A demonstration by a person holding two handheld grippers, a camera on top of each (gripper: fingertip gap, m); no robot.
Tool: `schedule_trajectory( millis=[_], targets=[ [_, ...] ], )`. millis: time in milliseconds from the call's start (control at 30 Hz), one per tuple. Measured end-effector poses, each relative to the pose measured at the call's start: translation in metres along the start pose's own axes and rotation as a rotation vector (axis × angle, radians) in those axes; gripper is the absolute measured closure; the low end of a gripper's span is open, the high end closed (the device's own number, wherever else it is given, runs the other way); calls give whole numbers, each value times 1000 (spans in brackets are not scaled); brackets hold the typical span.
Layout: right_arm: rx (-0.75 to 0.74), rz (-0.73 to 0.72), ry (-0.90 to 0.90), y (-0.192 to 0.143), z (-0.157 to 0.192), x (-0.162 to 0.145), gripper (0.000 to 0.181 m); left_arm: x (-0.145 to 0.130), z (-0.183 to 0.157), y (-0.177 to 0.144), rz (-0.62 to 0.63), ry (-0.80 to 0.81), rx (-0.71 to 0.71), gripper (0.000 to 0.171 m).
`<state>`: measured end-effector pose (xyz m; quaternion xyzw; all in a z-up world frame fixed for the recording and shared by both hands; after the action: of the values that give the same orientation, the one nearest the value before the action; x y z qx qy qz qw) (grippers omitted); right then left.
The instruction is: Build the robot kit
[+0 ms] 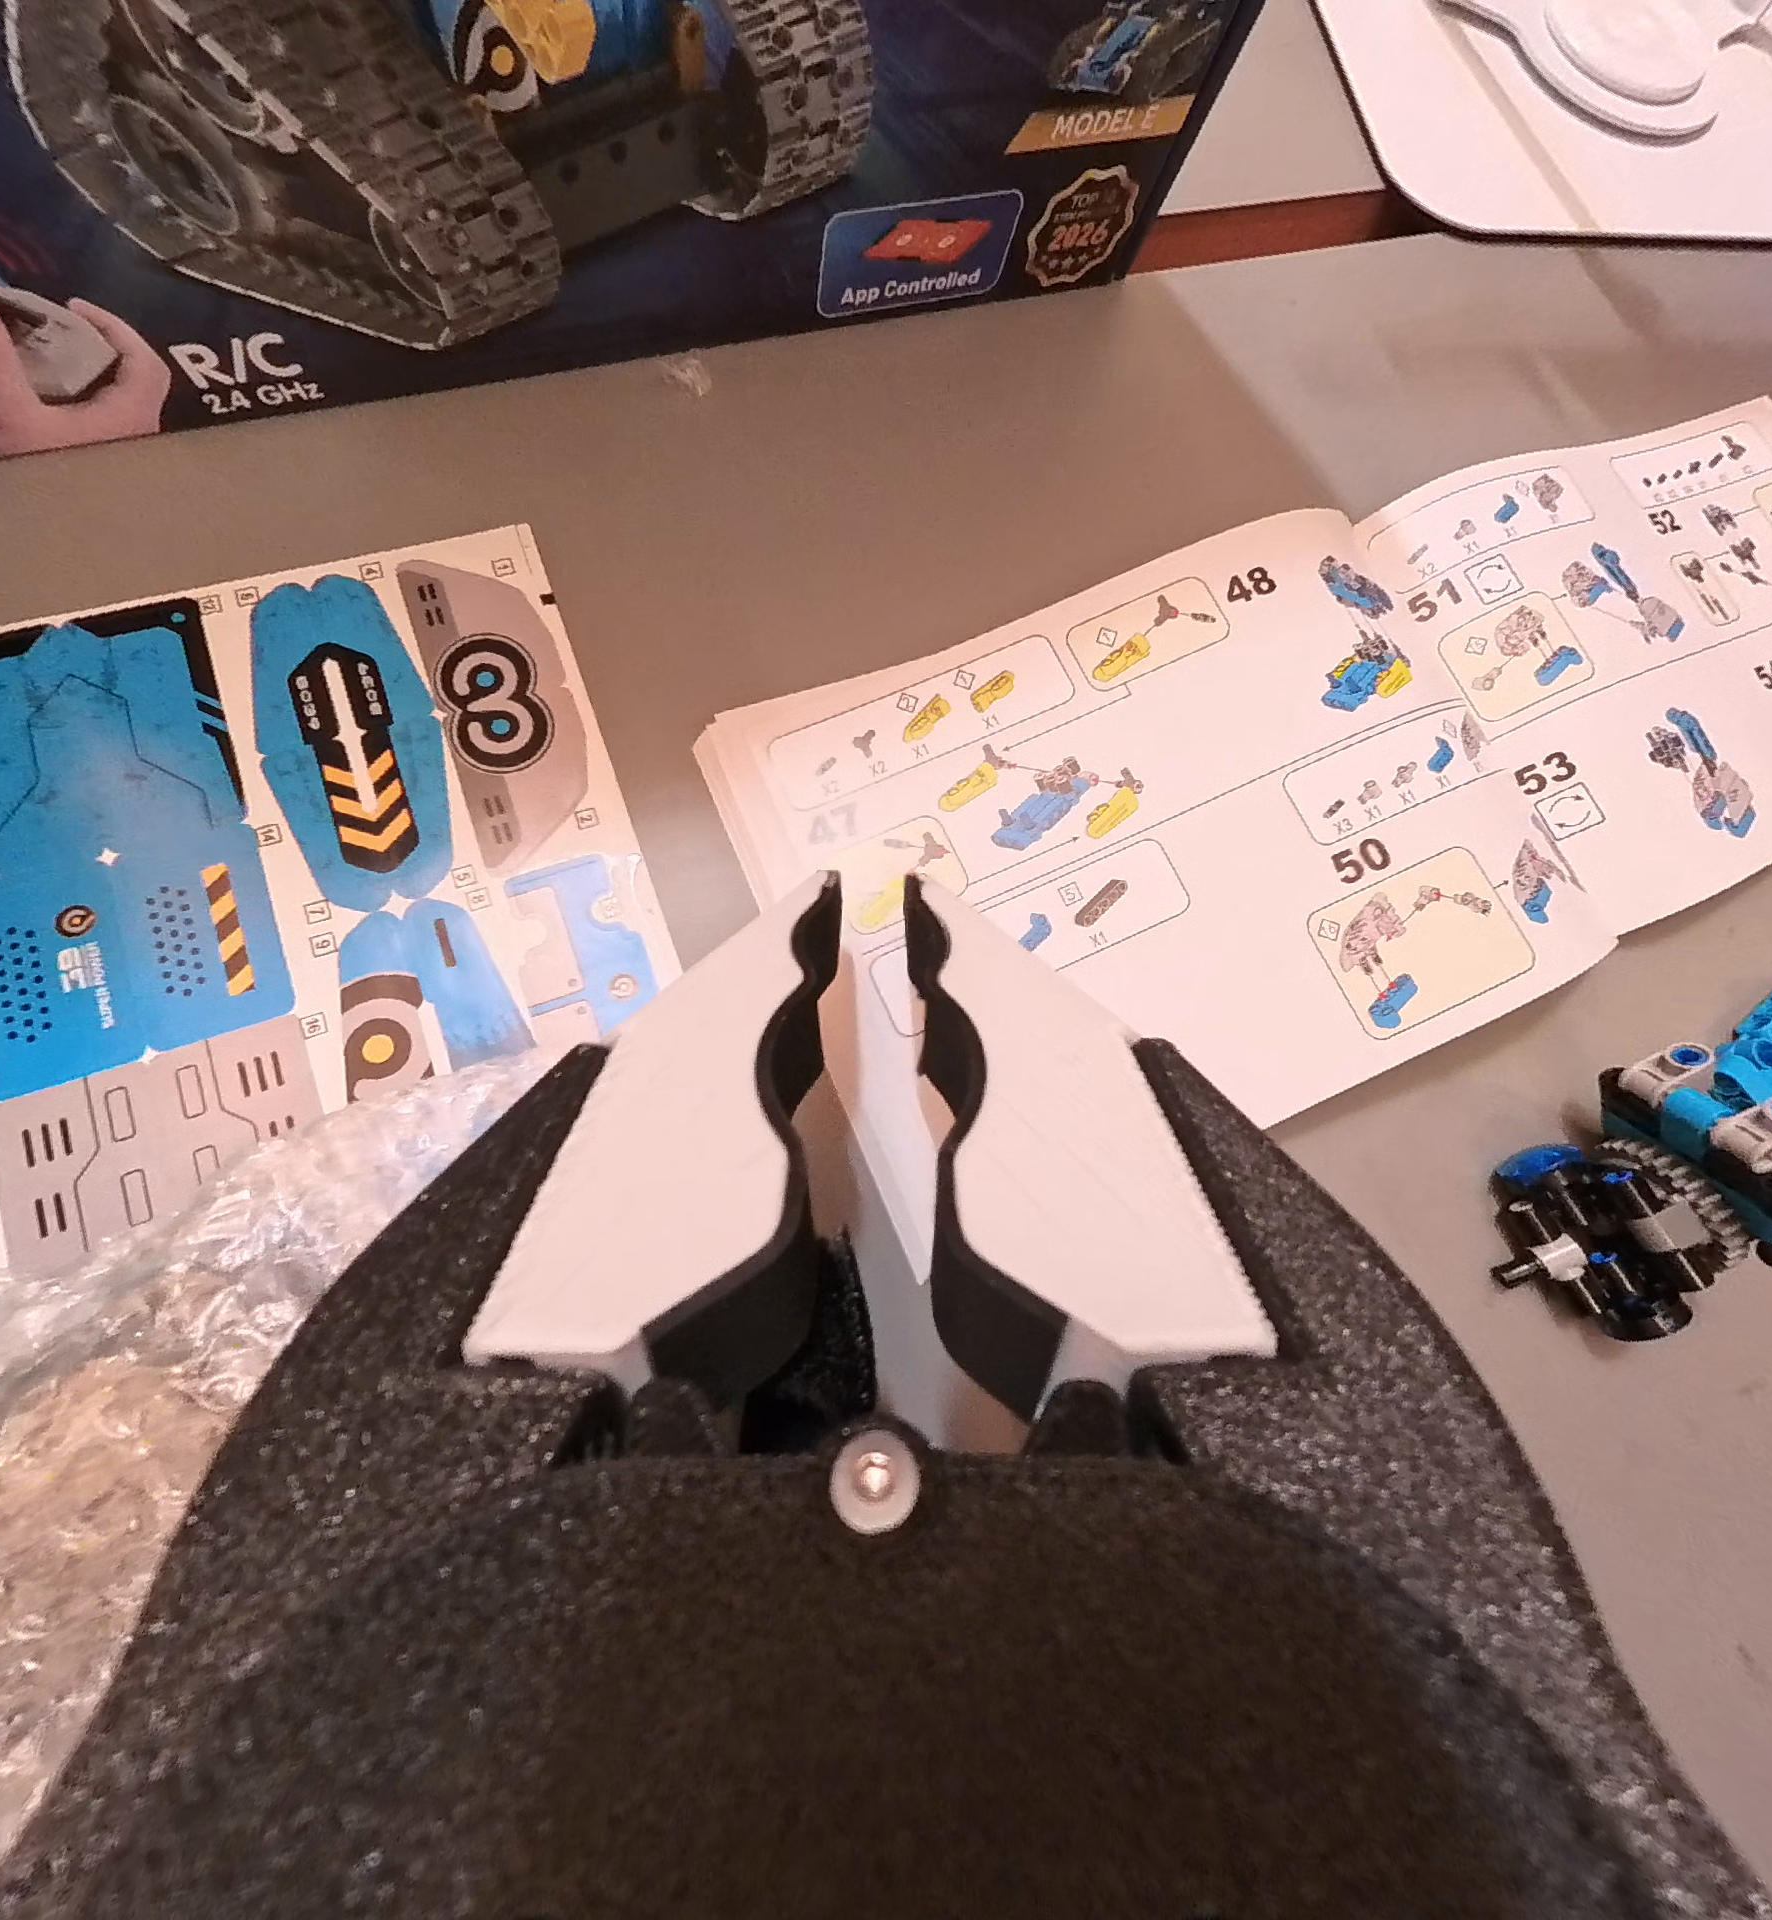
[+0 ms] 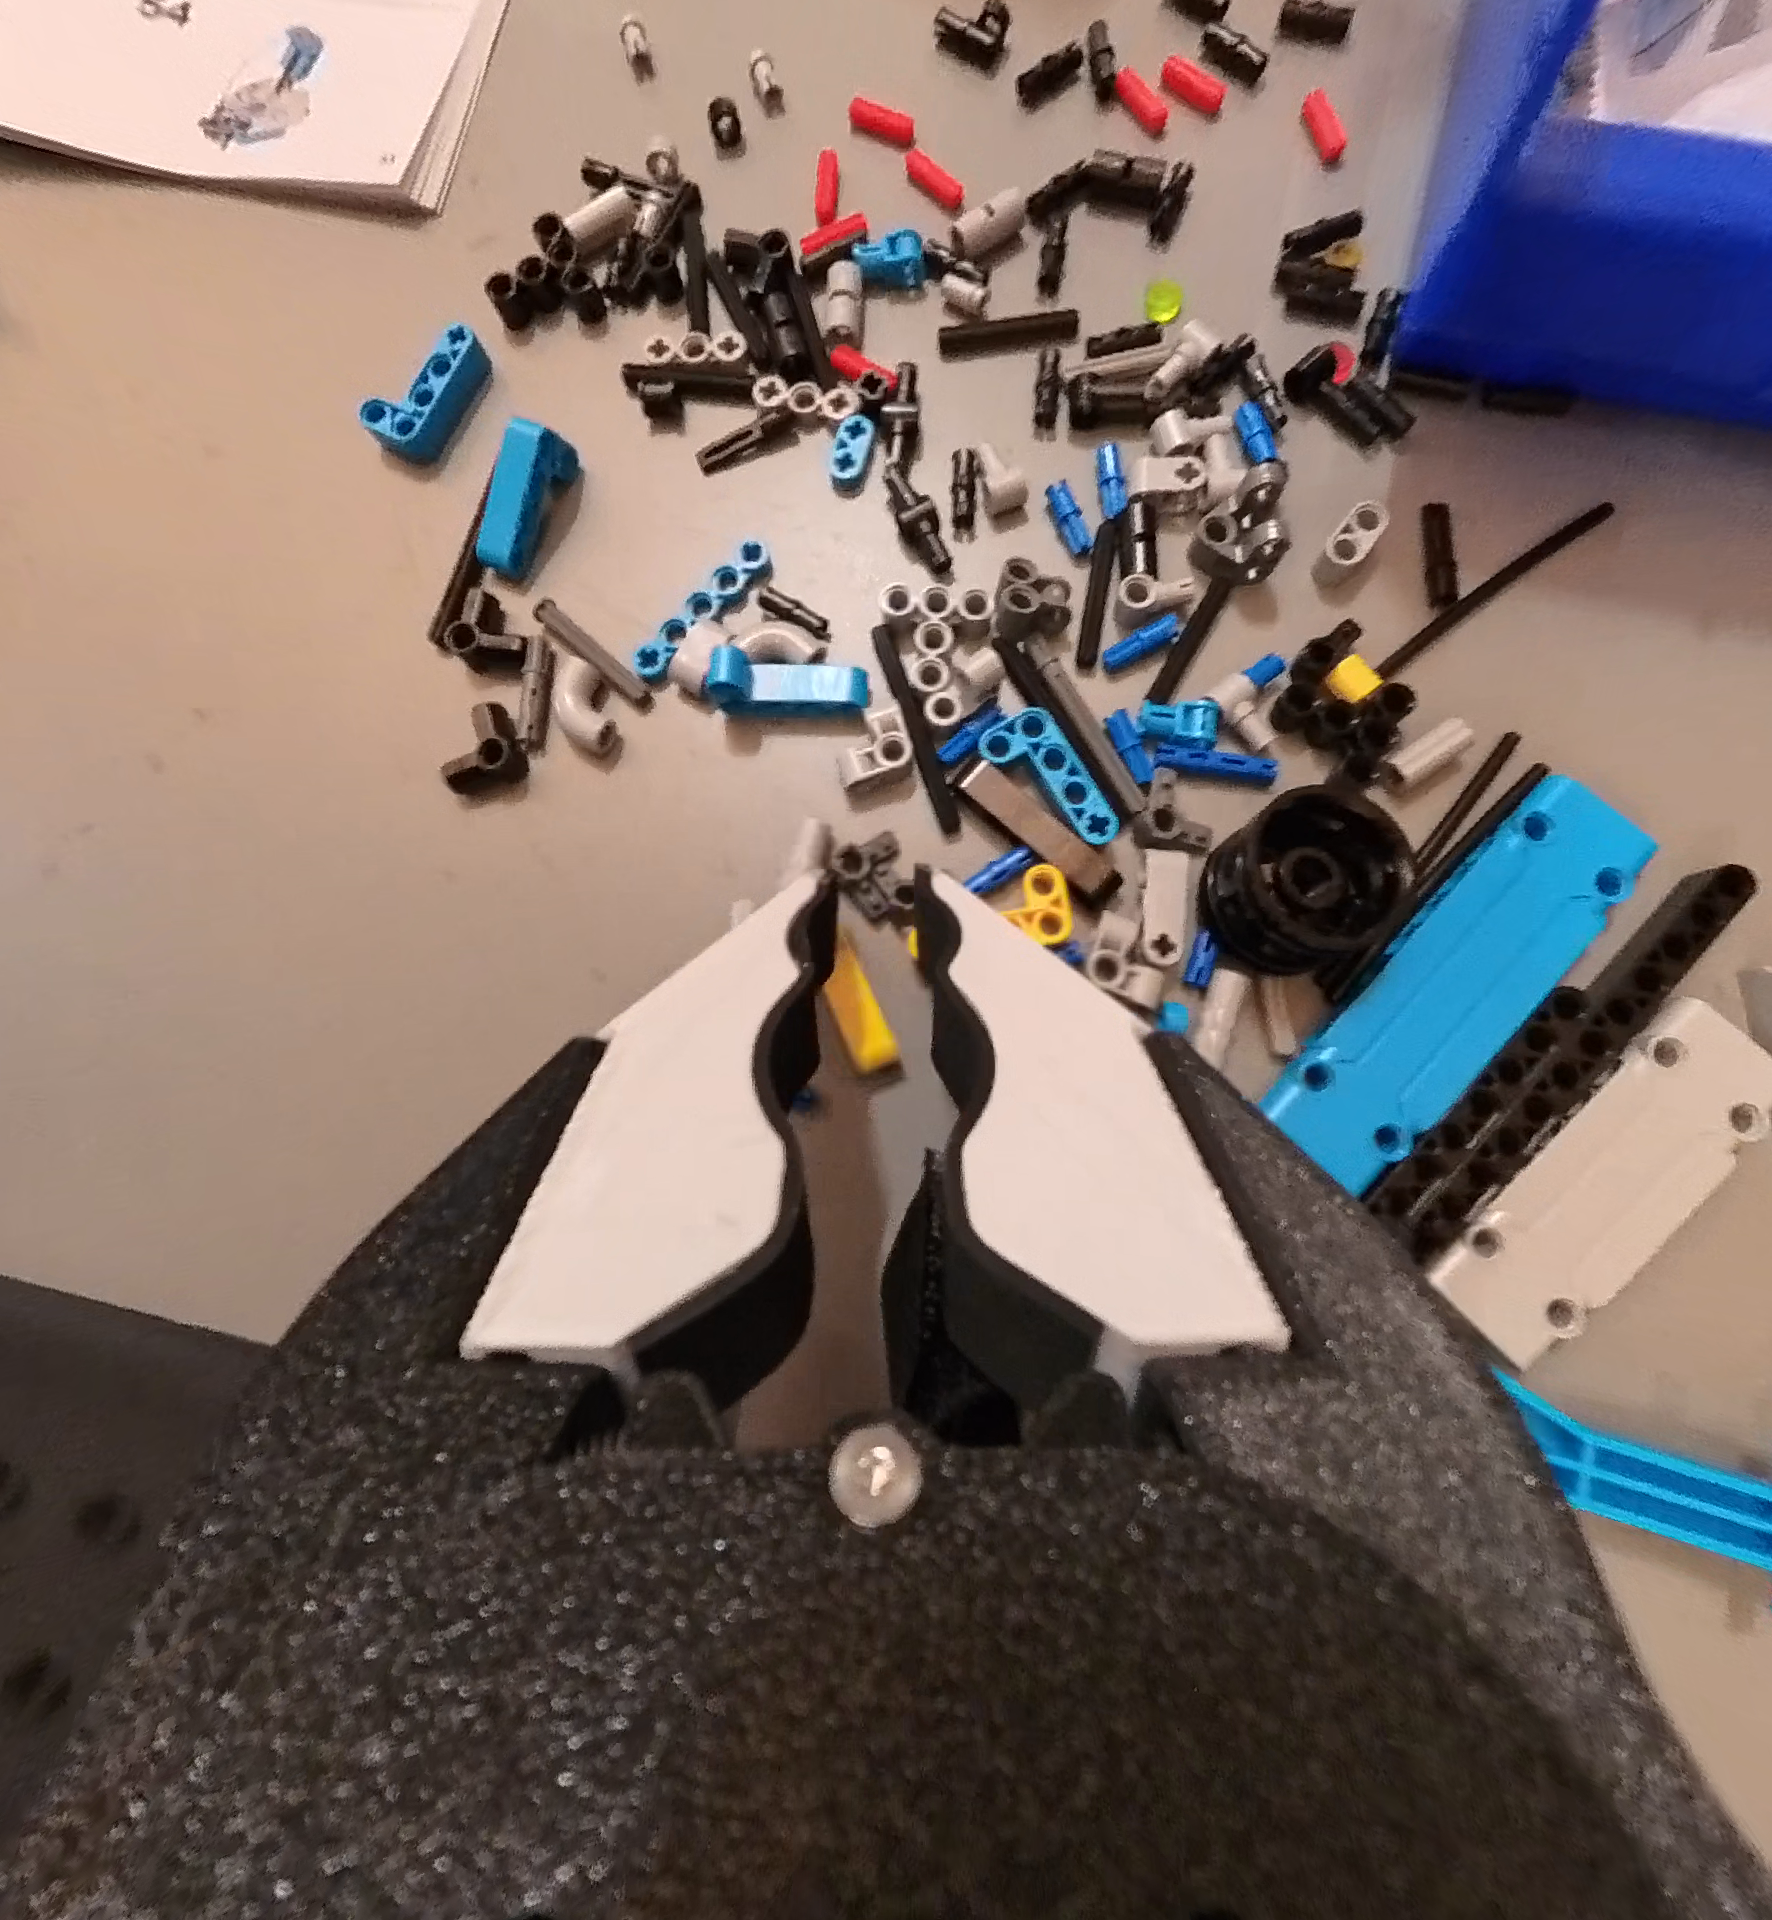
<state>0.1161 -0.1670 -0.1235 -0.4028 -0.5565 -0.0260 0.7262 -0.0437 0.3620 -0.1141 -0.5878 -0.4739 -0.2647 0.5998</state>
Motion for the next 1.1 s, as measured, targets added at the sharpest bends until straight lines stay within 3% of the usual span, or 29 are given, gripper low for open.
schedule_trajectory(
  millis=[200, 433, 700, 900, 1100],
  targets=[
    [5, 15, -25, -2, 12, -4, 166, -1, -1, 1, 3, 3, -3, 160],
    [17, 35, -53, 1, 1, 1, 166, -2, 0, 2, 9, 1, 0, 160],
    [93, -31, -49, 0, 3, 12, 163, -6, 1, 4, 20, 8, 5, 160],
    [124, -11, 39, 15, 0, 14, 160, 6, -2, -2, -49, -16, -12, 160],
    [139, -34, 23, 34, 14, 28, 160, 0, -3, 1, -26, -34, -26, 160]
  ],
)
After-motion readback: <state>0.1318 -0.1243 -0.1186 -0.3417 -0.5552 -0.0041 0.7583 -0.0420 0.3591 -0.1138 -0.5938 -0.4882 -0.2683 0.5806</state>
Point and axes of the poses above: each gripper's, where its closed fingertips meet, y out along the fingers, x out of its top, z = x × y across the jaws, the point moved 4 cm from there along -y, back along the fingers, and after that the axes turned 15 degrees about -z, right-handed, at the moved point
